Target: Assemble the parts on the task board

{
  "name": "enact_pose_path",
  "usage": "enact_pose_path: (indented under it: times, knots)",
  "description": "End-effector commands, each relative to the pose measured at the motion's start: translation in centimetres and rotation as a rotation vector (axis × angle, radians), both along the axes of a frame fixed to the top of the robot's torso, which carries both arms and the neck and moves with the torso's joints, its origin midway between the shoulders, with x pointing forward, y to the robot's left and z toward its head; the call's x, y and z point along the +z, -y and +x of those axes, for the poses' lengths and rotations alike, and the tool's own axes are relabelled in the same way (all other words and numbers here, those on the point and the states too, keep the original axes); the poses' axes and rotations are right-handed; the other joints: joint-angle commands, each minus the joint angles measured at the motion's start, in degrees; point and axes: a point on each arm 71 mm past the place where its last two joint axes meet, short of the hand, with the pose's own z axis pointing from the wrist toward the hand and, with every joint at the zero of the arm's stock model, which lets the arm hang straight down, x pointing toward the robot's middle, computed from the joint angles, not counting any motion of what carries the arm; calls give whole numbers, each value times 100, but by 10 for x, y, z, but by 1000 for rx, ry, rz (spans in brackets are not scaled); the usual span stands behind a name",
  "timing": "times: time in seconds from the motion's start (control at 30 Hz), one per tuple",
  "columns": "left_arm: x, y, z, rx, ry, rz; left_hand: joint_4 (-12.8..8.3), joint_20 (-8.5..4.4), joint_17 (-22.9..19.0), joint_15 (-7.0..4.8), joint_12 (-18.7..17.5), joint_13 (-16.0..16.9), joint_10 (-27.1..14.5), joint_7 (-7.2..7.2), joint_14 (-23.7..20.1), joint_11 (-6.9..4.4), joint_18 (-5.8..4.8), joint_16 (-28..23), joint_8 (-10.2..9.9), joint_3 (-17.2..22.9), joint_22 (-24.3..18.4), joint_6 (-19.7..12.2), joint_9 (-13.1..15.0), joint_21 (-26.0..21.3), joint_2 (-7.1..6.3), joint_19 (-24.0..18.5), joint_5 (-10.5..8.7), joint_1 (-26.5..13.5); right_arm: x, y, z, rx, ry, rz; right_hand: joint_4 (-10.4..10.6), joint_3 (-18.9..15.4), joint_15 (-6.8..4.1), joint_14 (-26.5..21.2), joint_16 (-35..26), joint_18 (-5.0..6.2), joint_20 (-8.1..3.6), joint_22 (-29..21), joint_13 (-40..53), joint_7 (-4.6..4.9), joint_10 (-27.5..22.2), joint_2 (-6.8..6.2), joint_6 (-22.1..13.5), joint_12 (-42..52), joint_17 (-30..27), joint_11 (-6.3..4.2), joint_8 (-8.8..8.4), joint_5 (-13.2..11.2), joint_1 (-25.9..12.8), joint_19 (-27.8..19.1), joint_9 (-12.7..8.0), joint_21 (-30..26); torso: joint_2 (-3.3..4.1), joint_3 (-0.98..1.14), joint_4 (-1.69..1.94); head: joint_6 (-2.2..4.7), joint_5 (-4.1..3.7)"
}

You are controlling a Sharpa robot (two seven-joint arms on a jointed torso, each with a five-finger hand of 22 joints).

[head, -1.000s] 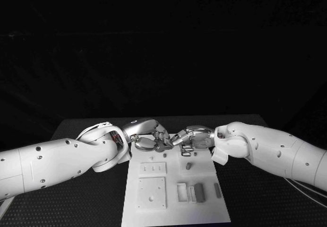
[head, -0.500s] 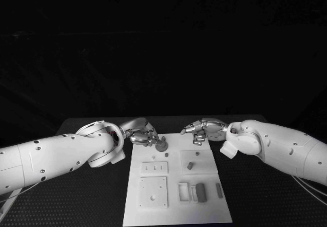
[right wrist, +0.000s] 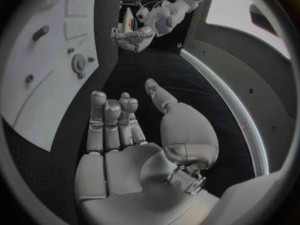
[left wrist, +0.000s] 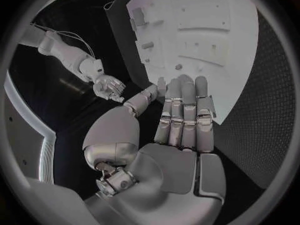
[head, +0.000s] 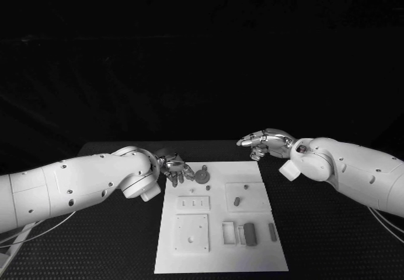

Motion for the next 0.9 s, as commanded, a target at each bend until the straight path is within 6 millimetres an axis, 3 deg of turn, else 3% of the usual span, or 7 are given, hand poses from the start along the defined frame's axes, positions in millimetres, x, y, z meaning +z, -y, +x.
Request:
enact_pose_path:
  times: [0.03,0.1,0.3,0.5,0.6,0.83,0.9]
  knots:
    - [-2,-2,1,86,-19,69,50,-21,-18,-37,72,27,192,-142,118,-112,-56,61,255,106,58,213,15,65,30,106,4,-98,6,1,3,-29,100,-59,-14,-17,-14,-34,16,77,11,9,-8,9,-32,-5,60,13,-7,-6,8,34,53,-26,1,-11,-27,8,-6,-60,11]
    - [-3,0,0,78,-15,95,77,-69,-130,-96,124,57,270,-177,238,-159,-69,94,318,368,170,274,34,118,3,174,-194,-273,8,-1,3,-28,104,-54,-10,-35,-15,-35,17,77,14,9,-12,7,-32,-16,72,14,-8,-8,15,34,49,-26,3,-11,-41,20,-10,-105,18]
    - [-5,6,-4,48,43,153,34,-134,-232,-151,215,115,346,-206,333,-207,-69,221,385,513,334,307,61,200,-19,259,-224,-389,12,-4,3,-27,116,-55,-15,-43,-19,-36,18,77,14,10,-17,3,-32,-19,81,16,-10,-12,19,34,72,-27,5,-11,-82,42,-12,-223,3]
    - [-6,14,-9,-13,123,218,37,-167,-294,-182,296,171,344,-195,340,-224,-75,350,388,601,453,267,59,255,-82,284,-308,-345,13,-9,1,-9,122,-63,-14,-45,-20,-36,19,77,14,10,-19,2,-32,-18,84,16,-10,-13,21,34,79,-27,5,-11,-97,43,-4,-284,-8]
    - [-7,15,-10,-25,145,226,149,-180,-364,-191,337,204,301,-180,298,-218,-84,423,378,703,484,230,52,273,-192,269,-627,-216,13,-11,0,-2,122,-62,-13,-47,-20,-36,19,77,14,10,-19,2,-32,-18,84,16,-10,-13,21,34,79,-27,5,-11,-92,43,-7,-288,-7]
    - [-11,17,-12,-44,234,243,254,-189,-451,-201,386,244,278,-164,273,-218,-85,513,361,740,488,189,28,306,-430,268,-652,54,13,-12,-1,3,130,-81,-2,-61,-20,-37,20,77,18,9,-25,3,-32,-9,81,16,-12,-12,18,34,68,-26,3,-12,-90,39,-7,-295,7]
    - [-16,17,-13,-36,253,239,382,-200,-518,-205,403,257,286,-173,283,-225,-82,558,367,728,483,203,14,334,-653,286,-630,344,13,-13,-2,4,130,-83,1,-66,-20,-38,20,77,19,8,-27,3,-32,-4,80,16,-13,-12,18,34,63,-26,3,-13,-90,42,-13,-305,9]
